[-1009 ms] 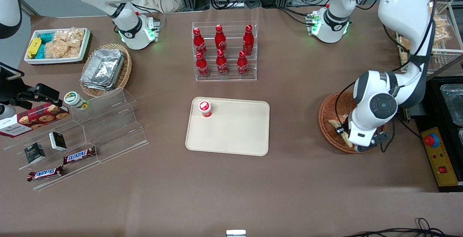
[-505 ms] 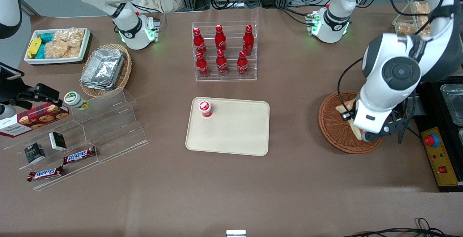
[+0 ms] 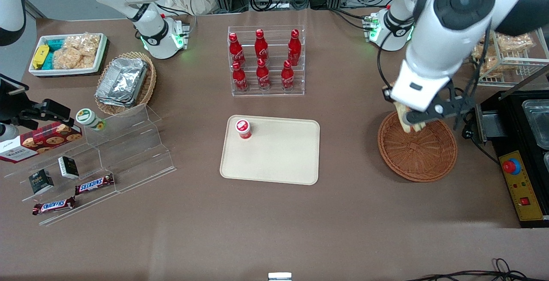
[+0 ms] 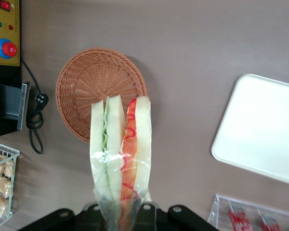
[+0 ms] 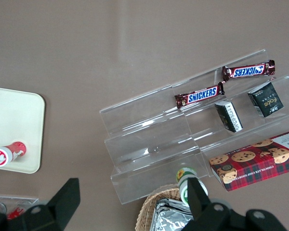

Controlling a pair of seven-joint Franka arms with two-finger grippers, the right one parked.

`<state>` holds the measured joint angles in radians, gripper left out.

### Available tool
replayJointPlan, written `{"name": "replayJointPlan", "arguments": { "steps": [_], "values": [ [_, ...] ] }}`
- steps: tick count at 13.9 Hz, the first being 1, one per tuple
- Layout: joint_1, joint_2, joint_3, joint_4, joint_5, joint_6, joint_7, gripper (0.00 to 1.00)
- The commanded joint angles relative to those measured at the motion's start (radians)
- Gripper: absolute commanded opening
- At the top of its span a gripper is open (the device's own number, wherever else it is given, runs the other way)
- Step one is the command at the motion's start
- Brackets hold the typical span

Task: Place sandwich from basket to tray
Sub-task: 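Lift the sandwich out of the basket and carry it toward the cream tray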

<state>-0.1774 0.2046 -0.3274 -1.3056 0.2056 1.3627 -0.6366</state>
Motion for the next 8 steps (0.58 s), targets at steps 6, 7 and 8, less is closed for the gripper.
{"name": "replayJointPlan", "arguments": {
  "steps": [6,7,8],
  "values": [
    [-0.004,0.108,-0.237,0.098,-0.047,0.039,-0.28,0.02],
    [-0.007,0.143,-0.243,0.094,-0.057,0.077,-0.3,0.02],
    [-0.026,0.18,-0.243,0.092,-0.057,0.11,-0.313,0.02]
  ]
}}
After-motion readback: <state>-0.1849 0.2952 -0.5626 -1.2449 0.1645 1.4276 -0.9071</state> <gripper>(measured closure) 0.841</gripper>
